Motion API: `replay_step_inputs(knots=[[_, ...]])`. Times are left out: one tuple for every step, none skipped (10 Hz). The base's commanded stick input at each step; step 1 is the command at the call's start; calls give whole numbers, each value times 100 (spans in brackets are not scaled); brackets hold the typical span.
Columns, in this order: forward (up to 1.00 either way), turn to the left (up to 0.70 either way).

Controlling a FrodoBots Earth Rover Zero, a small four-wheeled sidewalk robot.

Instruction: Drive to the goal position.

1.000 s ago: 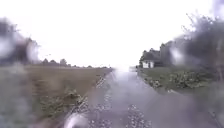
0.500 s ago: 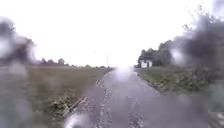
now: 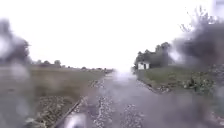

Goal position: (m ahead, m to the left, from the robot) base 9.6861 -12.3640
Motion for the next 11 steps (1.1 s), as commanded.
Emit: replay_step_inputs(knots=[[100,0],[100,-18],[100,-33],[100,-36],[100,-17],[100,0],[100,0],[100,0],[100,0],[100,0],[100,0]])
